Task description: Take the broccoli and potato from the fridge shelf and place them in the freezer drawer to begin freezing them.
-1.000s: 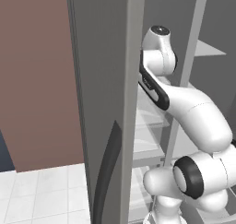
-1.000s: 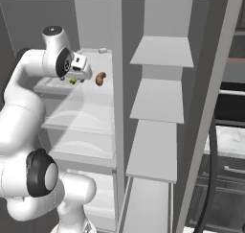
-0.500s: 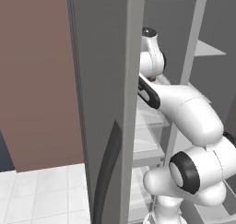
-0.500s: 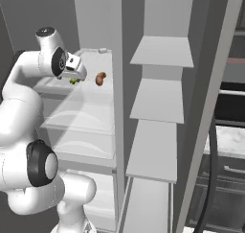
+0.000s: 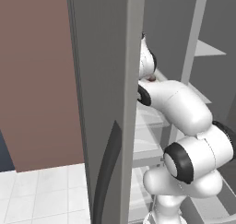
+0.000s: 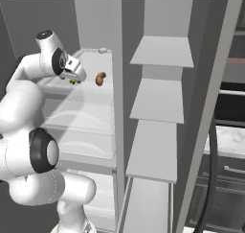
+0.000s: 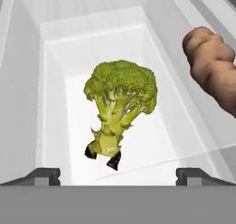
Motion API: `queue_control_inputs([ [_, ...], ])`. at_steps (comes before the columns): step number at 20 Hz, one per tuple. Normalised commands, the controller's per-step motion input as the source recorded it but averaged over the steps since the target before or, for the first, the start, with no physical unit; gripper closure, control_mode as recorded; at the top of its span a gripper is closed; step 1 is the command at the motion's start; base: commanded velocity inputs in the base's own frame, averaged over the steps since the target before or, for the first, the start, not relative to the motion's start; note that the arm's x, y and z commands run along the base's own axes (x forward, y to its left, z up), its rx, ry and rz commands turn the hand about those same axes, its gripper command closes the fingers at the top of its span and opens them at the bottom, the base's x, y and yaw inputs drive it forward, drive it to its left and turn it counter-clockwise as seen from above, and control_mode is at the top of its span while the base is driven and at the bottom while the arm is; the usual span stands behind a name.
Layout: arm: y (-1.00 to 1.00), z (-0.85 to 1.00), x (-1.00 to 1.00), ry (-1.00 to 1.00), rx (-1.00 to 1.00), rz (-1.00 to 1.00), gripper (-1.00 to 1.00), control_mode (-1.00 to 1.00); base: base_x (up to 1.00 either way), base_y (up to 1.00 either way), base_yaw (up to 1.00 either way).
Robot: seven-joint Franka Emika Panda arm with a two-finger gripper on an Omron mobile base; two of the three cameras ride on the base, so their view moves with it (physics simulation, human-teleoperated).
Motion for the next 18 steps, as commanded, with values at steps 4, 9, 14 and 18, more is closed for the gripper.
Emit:
queue_control_inputs([
  [4, 0.0, -0.06, 0.43, 0.04, 0.0, -0.12, -1.0, -1.0, 0.0, 0.0, 0.0],
  [9, 0.08, -0.04, 0.45, 0.03, 0.0, -0.09, -1.0, -1.0, 0.0, 0.0, 0.0],
  [14, 0.1, -0.11, 0.38, 0.03, 0.0, -0.06, -1.0, -1.0, 0.0, 0.0, 0.0],
  [18, 0.0, -0.29, 0.1, 0.02, 0.0, -0.02, -1.0, -1.0, 0.0, 0.0, 0.0],
])
